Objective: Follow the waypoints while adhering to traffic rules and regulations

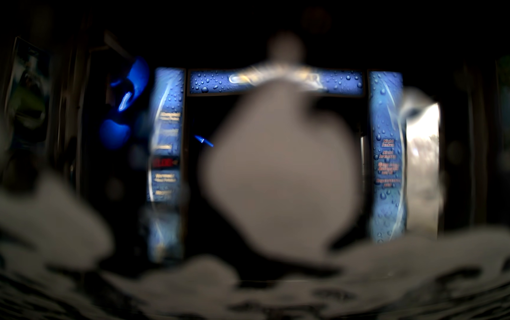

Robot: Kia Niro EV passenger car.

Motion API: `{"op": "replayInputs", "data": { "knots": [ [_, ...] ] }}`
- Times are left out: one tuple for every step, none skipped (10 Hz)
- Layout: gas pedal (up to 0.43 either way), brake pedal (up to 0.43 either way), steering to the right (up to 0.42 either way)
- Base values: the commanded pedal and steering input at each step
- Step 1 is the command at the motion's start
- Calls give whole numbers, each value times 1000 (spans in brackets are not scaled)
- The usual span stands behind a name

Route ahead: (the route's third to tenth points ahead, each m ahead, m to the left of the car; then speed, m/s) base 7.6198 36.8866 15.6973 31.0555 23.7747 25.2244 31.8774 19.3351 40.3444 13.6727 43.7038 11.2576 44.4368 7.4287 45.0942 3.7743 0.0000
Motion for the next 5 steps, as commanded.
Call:
{"op": "replayInputs", "data": {
  "knots": [
    [0, 0, -15],
    [0, 0, -14],
    [0, 0, -14],
    [0, 0, -15],
    [0, 0, -14]
  ]
}}
